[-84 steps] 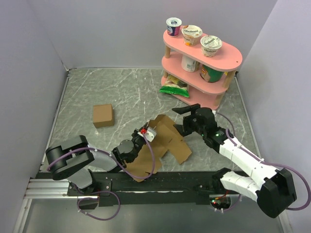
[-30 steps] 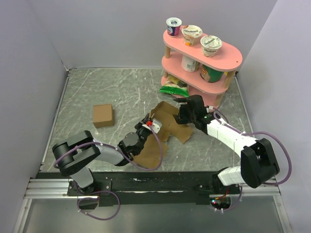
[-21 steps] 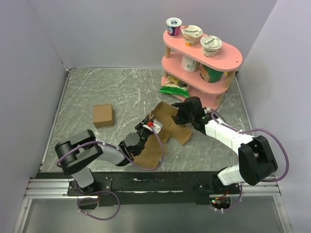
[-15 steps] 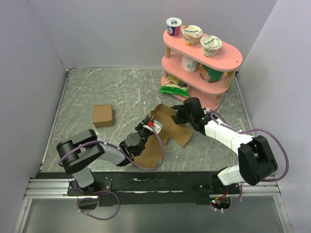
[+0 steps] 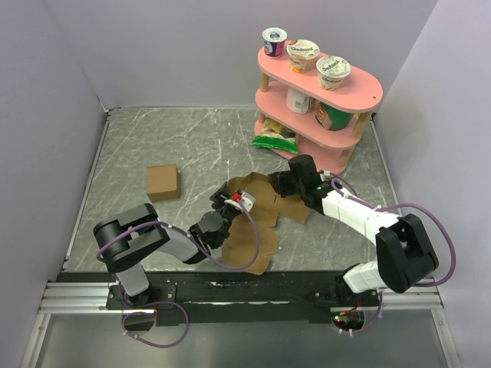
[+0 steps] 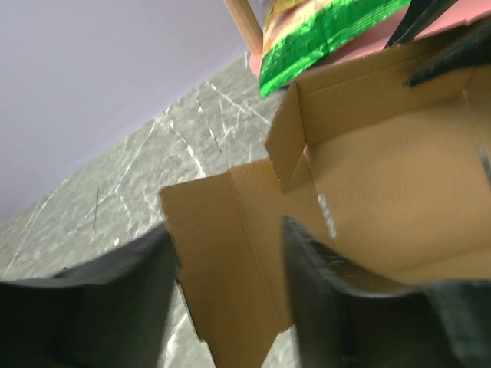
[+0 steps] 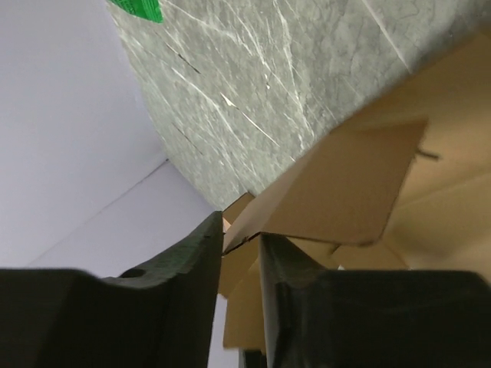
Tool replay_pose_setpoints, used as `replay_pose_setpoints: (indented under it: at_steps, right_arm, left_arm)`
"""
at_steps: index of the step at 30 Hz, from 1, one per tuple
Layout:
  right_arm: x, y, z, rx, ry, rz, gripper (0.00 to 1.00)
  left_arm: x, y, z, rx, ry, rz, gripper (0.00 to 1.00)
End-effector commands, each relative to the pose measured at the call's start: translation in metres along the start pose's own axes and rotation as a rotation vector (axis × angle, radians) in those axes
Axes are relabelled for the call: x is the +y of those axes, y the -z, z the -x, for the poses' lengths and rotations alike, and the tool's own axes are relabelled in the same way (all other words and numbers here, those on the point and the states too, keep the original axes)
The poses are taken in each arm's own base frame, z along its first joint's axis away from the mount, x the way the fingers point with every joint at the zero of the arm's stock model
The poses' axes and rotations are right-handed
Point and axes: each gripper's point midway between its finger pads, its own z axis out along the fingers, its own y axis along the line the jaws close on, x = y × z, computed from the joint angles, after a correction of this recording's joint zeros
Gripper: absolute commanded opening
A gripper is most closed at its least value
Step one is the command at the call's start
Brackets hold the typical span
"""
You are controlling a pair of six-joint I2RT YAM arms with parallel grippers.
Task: Fold the paper box
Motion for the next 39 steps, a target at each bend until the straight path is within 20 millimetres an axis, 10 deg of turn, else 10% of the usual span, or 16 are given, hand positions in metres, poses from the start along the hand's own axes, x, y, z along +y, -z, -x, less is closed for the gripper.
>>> replay_pose_setpoints:
  at_steps: [1,6,16,39]
  right_arm:
    - [0.006,0.002,-0.001,-0.009,-0.005,0.027,0.26]
    - [0.011,0.002,-0.004,0.002,0.005,0.041,0.13]
    - [0.014,0.004,-0.004,0.002,0.066,0.105,0.0]
    - [-0.004,0.028,0.021,-0.094,0.281,0.363,0.0]
  left_arm:
    - [0.056,0.012,0.087,-0.352,0.346,0.195,0.72]
    - [0.064,0.021,0.09,-0.364,0.364,0.192,1.0]
    - [0.045,0.035,0.098,-0.221,0.549,-0.181,0.98]
    - [-0.018,0.056,0.032,0.192,0.929,-0.381,0.89]
